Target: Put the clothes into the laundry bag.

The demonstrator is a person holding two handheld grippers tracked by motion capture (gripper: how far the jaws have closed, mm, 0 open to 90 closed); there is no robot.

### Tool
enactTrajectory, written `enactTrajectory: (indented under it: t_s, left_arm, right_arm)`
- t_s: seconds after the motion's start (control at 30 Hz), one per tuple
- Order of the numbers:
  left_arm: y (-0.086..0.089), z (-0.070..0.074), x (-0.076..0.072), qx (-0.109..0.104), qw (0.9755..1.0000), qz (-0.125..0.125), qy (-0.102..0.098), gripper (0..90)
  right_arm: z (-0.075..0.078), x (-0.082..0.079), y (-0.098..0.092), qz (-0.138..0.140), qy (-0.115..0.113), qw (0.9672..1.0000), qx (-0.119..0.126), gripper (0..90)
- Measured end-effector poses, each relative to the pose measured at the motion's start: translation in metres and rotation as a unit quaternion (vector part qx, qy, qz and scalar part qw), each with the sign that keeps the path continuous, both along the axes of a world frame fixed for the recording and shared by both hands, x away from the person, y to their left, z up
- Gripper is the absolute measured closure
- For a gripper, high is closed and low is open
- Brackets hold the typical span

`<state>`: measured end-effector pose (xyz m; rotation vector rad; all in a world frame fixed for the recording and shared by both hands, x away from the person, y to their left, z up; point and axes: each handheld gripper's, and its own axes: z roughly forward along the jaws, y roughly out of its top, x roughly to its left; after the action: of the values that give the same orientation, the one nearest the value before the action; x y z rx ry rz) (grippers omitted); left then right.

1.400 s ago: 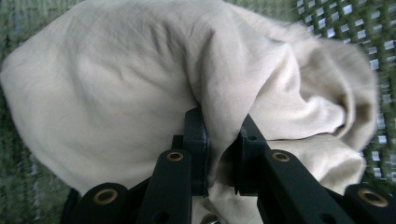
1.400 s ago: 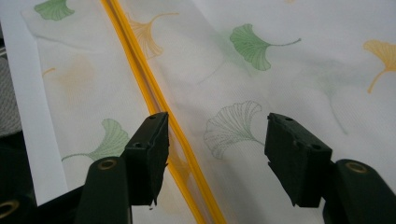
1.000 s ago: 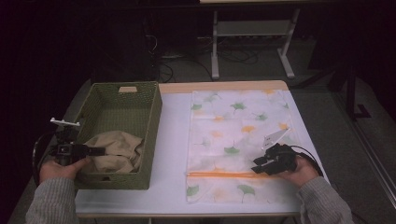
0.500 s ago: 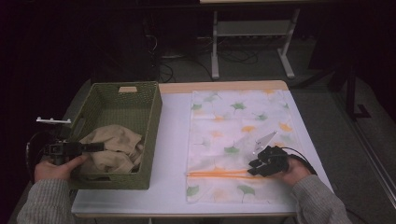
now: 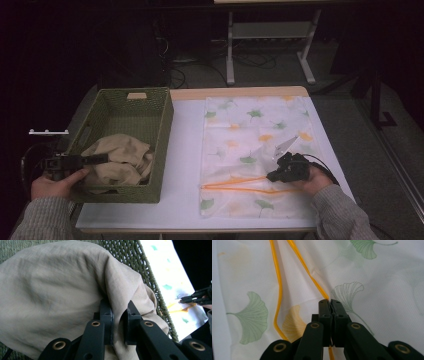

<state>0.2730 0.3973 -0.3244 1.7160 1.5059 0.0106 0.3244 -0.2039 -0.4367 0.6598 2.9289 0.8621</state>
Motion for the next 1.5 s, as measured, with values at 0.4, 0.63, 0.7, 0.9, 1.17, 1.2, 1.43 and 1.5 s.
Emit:
enactTrajectory:
  t_s: [0.4, 0.63, 0.7, 0.9, 1.17, 1.2, 1.43, 1.5]
  left_arm:
    - [0.004, 0.018, -0.006, -0.019, 0.9995, 0.003, -0.024, 80.8]
    - [0.006, 0.028, -0.008, -0.024, 0.9991, 0.002, -0.036, 80.8]
    - [0.005, 0.030, -0.010, -0.027, 0.9988, 0.001, -0.041, 80.8]
    - [0.006, 0.034, -0.012, -0.042, 0.9980, -0.001, -0.046, 80.9]
    - [-0.002, 0.046, -0.010, -0.041, 0.9977, -0.011, -0.053, 81.1]
    - [-0.003, 0.047, -0.010, -0.041, 0.9976, -0.013, -0.054, 81.1]
    - [-0.014, 0.061, -0.013, -0.052, 0.9957, -0.030, -0.070, 81.4]
    - [-0.016, 0.063, -0.013, -0.055, 0.9954, -0.032, -0.072, 81.4]
  right_arm:
    - [0.023, 0.007, 0.000, -0.001, -0.003, 0.9999, 0.017, 87.4]
    - [0.031, 0.020, 0.004, -0.004, 0.003, 0.9996, 0.028, 87.5]
    - [0.033, 0.023, 0.005, -0.003, 0.002, 0.9994, 0.036, 87.5]
    - [0.028, 0.036, 0.001, -0.016, 0.019, 0.9983, 0.053, 87.5]
    - [0.036, 0.047, 0.004, -0.017, 0.020, 0.9983, 0.052, 87.5]
    - [0.037, 0.049, 0.004, -0.015, 0.016, 0.9986, 0.049, 87.5]
    - [0.051, 0.053, 0.004, -0.015, 0.007, 0.9985, 0.052, 87.5]
    - [0.052, 0.053, 0.004, -0.012, 0.005, 0.9986, 0.052, 87.5]
